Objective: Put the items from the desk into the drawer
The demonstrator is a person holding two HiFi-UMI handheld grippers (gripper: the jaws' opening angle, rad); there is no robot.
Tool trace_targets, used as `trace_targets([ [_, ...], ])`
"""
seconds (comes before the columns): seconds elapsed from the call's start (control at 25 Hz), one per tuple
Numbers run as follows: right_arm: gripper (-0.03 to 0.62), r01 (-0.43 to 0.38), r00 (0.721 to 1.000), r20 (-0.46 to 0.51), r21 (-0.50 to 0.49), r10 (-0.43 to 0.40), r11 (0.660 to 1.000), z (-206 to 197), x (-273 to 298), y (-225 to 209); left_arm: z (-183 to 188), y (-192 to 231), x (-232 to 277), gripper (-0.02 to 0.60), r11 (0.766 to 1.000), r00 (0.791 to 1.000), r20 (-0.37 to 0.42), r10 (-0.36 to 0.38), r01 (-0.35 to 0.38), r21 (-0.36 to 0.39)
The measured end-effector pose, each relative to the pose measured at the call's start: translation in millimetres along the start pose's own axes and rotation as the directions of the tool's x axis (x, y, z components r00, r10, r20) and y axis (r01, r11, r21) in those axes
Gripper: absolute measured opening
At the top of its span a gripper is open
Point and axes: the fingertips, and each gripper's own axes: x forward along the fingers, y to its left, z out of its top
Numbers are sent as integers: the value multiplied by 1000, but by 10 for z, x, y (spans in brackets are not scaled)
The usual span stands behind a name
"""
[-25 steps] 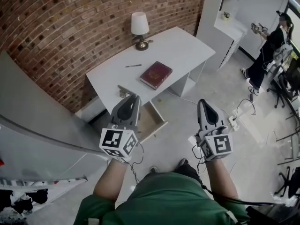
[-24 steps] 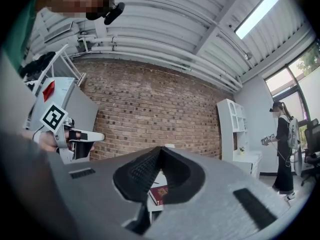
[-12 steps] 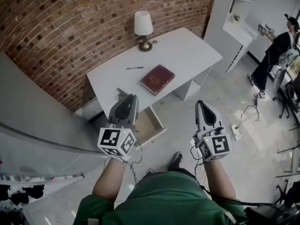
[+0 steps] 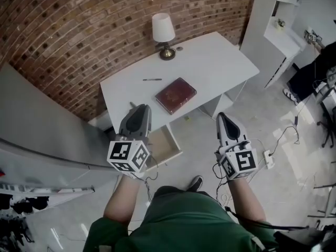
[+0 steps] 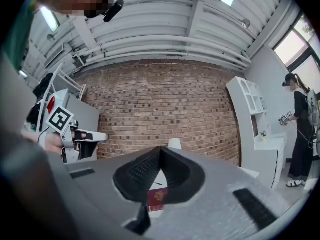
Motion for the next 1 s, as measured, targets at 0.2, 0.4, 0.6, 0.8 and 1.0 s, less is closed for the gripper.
trace_targets([
  [0.2,3,-9,1000,-19,41,9,999,-135,133,-262,-148,-56,293,40,1000,999,-49,15,-14,24],
  [0.4,3,17,998,-55,61,-14,998,-280,266,-421,-388,103,616,41,999,994,-110,20,-14,48],
  [0.6,3,87,993,-86,32,-84,996,-338,442,-581,-668,329,1108,41,998,986,-158,-58,61,13],
  [0.8,3,162,981,-109,-7,-161,987,-366,602,-670,-963,605,1544,46,991,967,-218,-135,137,-5],
  [1.0,3,201,969,-144,-31,-203,979,-472,821,-644,-1238,892,1908,72,982,942,-276,-189,189,-26],
])
